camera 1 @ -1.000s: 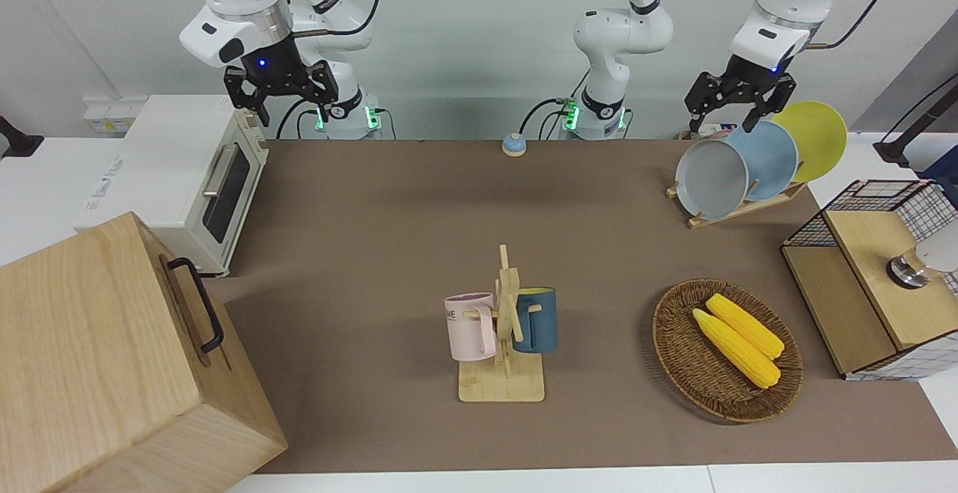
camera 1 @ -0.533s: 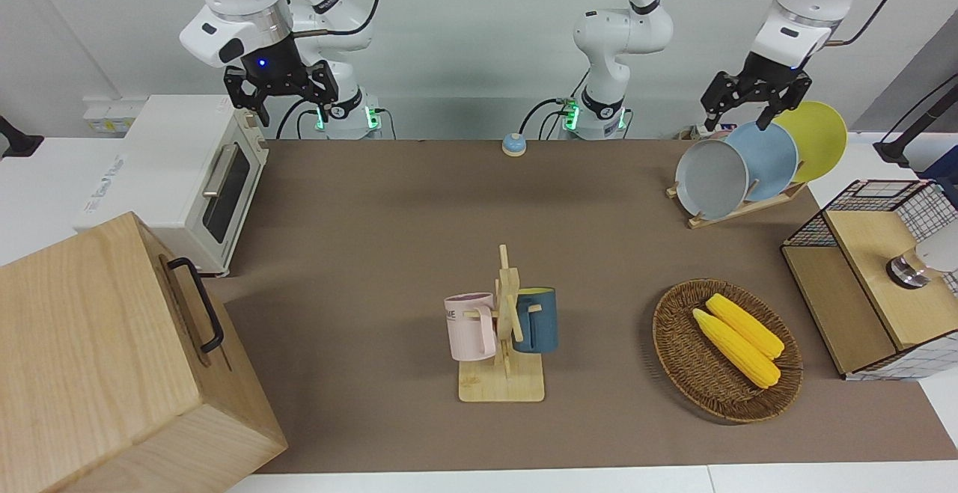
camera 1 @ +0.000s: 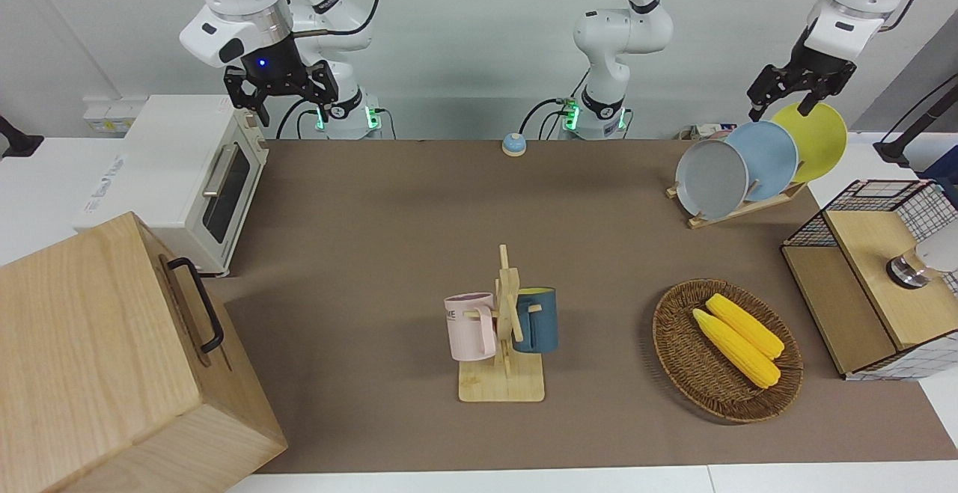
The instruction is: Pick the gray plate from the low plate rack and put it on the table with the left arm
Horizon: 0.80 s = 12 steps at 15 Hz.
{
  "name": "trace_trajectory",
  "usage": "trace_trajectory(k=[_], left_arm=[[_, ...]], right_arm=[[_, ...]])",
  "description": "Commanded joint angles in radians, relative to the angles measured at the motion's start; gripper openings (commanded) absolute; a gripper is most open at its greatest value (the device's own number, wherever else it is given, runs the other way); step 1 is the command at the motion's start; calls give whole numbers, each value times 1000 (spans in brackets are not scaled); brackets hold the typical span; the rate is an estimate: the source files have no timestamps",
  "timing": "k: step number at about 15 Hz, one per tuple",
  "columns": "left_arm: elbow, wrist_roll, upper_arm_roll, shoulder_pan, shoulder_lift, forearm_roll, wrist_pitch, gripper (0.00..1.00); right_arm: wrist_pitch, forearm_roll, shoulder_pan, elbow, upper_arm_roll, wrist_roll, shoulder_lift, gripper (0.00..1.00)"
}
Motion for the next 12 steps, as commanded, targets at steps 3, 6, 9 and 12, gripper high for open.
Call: trace_trajectory(k=[3,6,9,12], left_arm=[[-150,15,18,18,-57,34,97,998],[-300,14,18,17,-125,69,198,998],[-458,12,18,41,-178,87,312,998],[-560,14,18,64,-192,89,419,998]], right_arm=[[-14,10,-10,6,6,-1,-2,990],[-14,10,-10,6,6,0,-2,990],[-14,10,-10,6,6,0,-2,987],[-14,10,-10,6,6,0,-2,990]])
